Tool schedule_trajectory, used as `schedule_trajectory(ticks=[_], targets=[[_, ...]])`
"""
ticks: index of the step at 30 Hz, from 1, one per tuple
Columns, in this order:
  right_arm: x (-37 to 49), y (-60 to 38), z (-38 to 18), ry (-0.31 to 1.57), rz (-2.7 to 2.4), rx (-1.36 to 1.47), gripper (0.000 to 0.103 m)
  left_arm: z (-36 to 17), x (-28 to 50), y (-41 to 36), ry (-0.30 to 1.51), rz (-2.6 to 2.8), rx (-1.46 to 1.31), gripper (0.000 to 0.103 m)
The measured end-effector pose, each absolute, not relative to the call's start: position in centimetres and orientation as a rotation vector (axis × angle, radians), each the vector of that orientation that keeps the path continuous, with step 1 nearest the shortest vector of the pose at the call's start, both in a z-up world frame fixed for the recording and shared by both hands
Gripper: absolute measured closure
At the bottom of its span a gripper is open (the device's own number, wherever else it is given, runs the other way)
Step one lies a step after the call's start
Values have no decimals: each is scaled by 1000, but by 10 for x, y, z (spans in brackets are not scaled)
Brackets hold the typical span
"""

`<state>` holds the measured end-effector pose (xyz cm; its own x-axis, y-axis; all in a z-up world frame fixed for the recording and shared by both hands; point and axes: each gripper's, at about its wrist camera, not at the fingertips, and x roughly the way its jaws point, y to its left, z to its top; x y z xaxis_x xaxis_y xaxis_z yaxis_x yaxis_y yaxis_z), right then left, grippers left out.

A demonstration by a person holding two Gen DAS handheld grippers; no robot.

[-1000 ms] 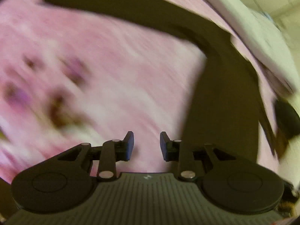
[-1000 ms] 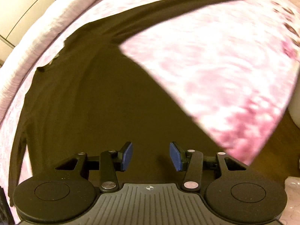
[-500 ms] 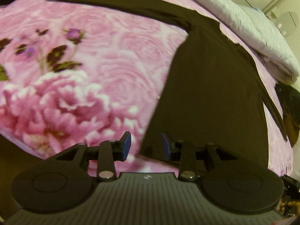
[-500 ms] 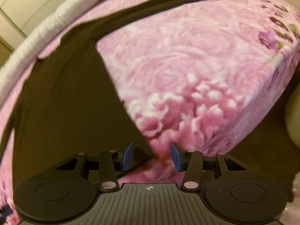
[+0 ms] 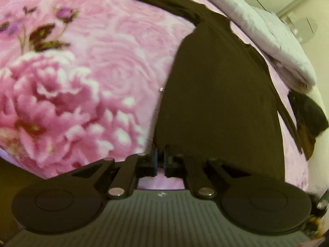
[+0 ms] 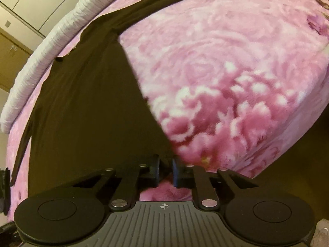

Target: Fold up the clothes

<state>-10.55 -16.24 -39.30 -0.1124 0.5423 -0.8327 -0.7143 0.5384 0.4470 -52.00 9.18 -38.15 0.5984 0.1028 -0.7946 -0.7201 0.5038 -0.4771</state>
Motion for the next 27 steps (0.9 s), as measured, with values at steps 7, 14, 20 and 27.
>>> schedule_trajectory(ticks=[7,14,20,27], targets=[[-92,-180,-377,1287,1033,-184,95,-387,-530,68,819,571,-905,100],[-98,-179,-378,1358,855,-253,88,-374,-512,47,1044,684,-780,90],[-127,-189,-310,1298,872,-404,88,-298,-511,17,1125,718,-777,88],[-186,-178,-222,1233,1125,-387,87,-193,-455,-27,1053,628,-633,79]])
